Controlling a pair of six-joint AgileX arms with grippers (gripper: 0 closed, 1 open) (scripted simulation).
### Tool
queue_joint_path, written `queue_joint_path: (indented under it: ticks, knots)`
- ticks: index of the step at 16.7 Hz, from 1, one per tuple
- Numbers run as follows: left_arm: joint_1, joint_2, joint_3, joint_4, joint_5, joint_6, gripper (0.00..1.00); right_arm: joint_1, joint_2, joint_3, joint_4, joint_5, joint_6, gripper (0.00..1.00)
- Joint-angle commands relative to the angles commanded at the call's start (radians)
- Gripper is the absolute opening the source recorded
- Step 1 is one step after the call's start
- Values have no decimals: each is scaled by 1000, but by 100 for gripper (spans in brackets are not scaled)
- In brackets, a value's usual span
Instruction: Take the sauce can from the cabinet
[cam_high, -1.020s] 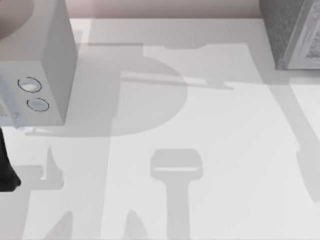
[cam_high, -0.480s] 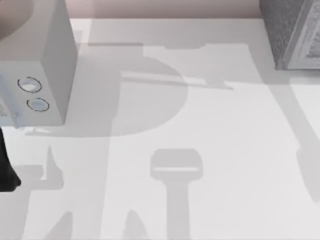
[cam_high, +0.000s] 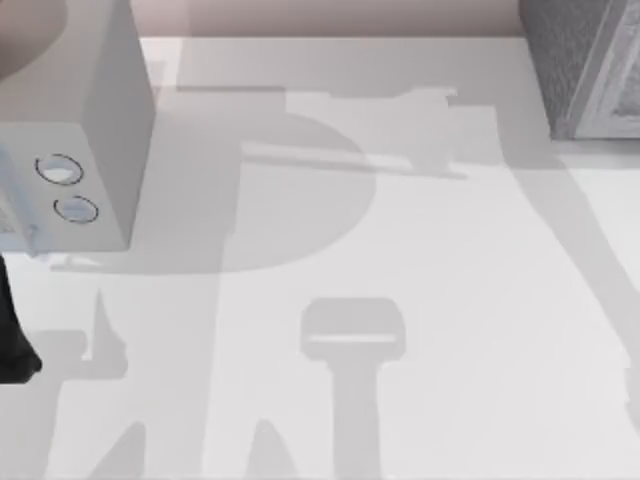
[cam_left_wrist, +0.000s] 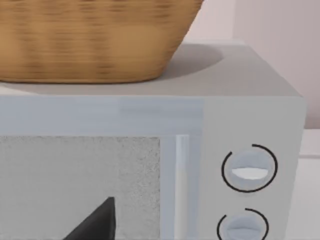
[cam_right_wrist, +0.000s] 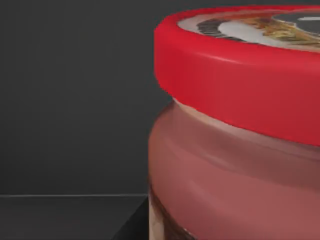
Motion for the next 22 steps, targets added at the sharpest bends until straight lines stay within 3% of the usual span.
queue_joint_path:
  ticks: [5, 12, 17, 22]
  knots:
    - [0, 0, 0, 0, 0, 0, 100, 95, -173, -30, -146, 91, 0, 0]
    - [0, 0, 0, 0, 0, 0, 100, 97, -197, -39, -153, 90, 2, 0]
    - [0, 0, 0, 0, 0, 0, 100, 43, -346, -246, -82, -32, 10, 0]
    - [0, 0, 0, 0, 0, 0, 100, -59, -631, -711, 62, -202, 14, 0]
